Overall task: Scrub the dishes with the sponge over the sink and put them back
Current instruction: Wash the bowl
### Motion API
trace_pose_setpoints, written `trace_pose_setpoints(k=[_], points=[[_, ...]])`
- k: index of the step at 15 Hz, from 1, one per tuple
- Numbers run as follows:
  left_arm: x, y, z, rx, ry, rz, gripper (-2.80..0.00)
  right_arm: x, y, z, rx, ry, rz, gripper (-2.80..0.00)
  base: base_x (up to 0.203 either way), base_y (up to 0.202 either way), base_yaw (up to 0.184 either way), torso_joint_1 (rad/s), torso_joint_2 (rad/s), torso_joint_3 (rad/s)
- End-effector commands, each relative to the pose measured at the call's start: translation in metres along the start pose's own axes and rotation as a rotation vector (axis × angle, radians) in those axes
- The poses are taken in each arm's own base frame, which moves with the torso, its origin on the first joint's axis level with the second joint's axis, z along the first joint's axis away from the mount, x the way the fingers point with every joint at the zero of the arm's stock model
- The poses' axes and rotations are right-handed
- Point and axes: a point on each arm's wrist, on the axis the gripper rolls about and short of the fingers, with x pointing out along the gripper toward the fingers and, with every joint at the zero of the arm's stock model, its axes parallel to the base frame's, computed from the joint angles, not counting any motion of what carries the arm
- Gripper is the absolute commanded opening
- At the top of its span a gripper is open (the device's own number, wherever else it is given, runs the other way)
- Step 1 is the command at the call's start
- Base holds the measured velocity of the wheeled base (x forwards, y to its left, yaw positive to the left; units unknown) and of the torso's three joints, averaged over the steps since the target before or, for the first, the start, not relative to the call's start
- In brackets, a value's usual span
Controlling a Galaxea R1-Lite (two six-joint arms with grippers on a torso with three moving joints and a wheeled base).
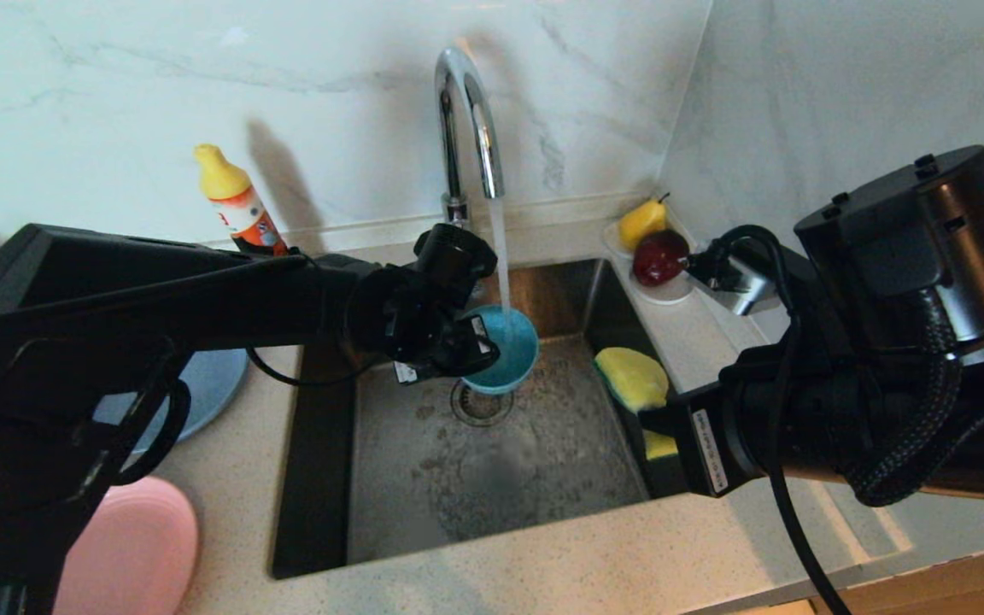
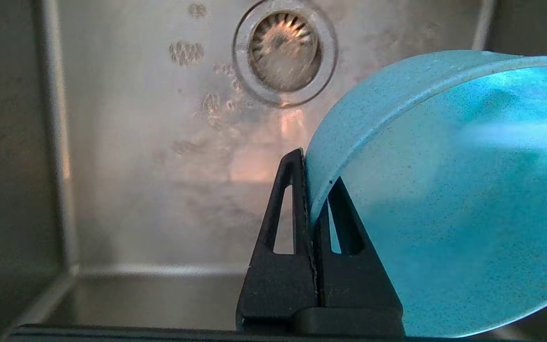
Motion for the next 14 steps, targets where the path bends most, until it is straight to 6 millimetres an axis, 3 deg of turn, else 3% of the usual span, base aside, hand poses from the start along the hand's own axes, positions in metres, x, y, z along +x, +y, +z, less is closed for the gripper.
trace_pose_setpoints(k=[1,14], points=[[0.009,-0.005,0.000,-0.015,-0.008,-0.003,-2.80,0.000,0.000,-0.001,0.001,0.004,-0.002,-2.80,0.000,0.000,0.000,0.000,0.00,0.000],[0.001,0.002,0.013,-0.063,-0.027,-0.006,-2.80,0.000,0.000,0.000,0.002,0.005,0.005,-2.80,0.000,0.000,0.000,0.000,0.00,0.000]])
